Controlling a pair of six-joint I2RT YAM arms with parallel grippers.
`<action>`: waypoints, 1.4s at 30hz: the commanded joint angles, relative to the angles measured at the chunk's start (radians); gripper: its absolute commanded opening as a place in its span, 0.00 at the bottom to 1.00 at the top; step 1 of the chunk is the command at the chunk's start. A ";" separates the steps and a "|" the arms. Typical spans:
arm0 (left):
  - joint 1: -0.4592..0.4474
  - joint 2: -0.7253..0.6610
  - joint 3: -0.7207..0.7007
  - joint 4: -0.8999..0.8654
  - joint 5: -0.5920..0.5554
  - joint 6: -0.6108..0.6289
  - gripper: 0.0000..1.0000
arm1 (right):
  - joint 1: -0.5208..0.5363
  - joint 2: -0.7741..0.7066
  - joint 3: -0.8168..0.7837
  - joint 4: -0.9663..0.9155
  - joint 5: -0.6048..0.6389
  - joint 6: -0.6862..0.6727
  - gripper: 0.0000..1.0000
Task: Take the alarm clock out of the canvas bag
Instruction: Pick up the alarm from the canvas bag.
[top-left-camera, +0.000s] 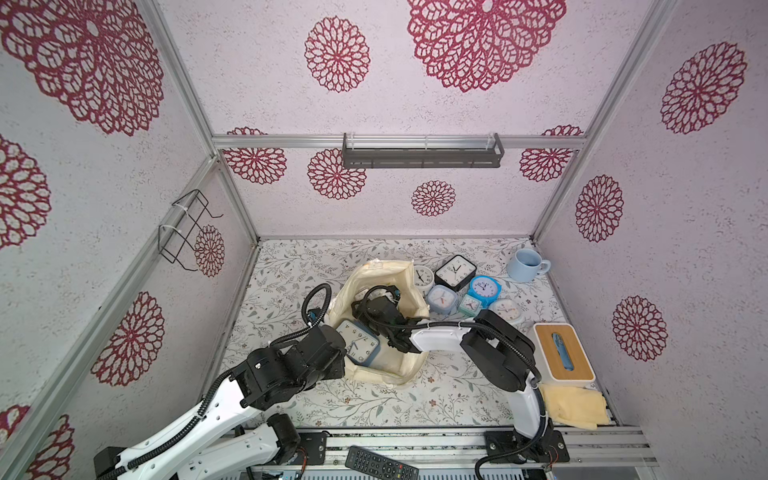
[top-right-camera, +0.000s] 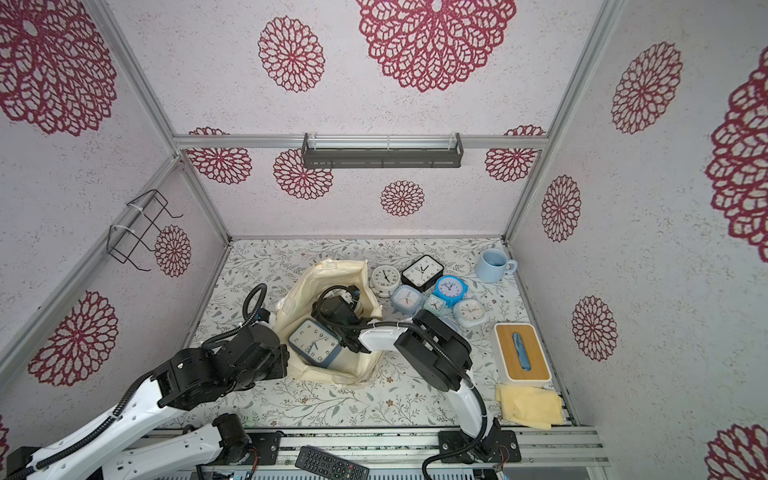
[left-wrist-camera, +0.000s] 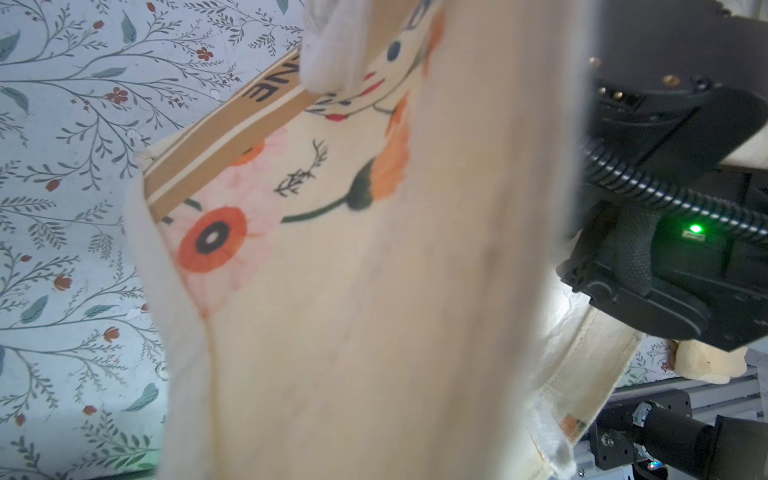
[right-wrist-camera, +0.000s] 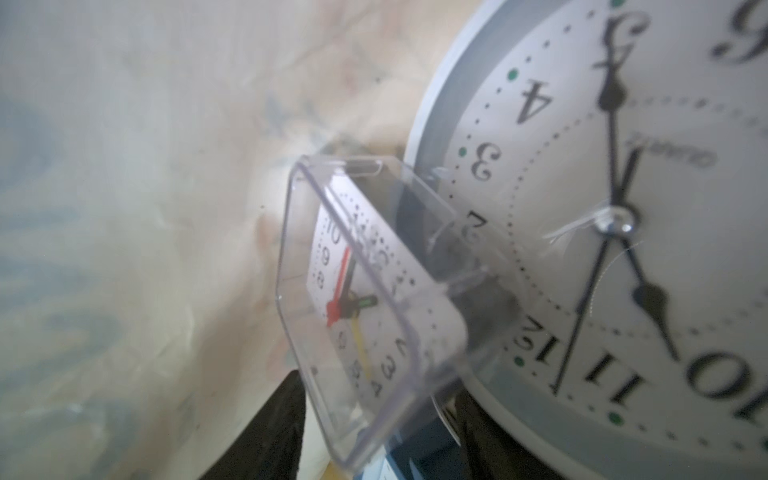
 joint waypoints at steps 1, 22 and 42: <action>-0.016 -0.027 0.018 -0.015 -0.042 0.001 0.00 | -0.038 -0.041 -0.037 0.075 0.087 -0.002 0.58; -0.016 0.049 0.143 -0.109 -0.039 -0.114 0.00 | -0.083 -0.156 -0.093 0.144 0.130 0.055 0.60; -0.021 0.035 0.180 -0.141 -0.058 -0.139 0.00 | -0.115 -0.111 -0.049 0.038 0.107 0.042 0.36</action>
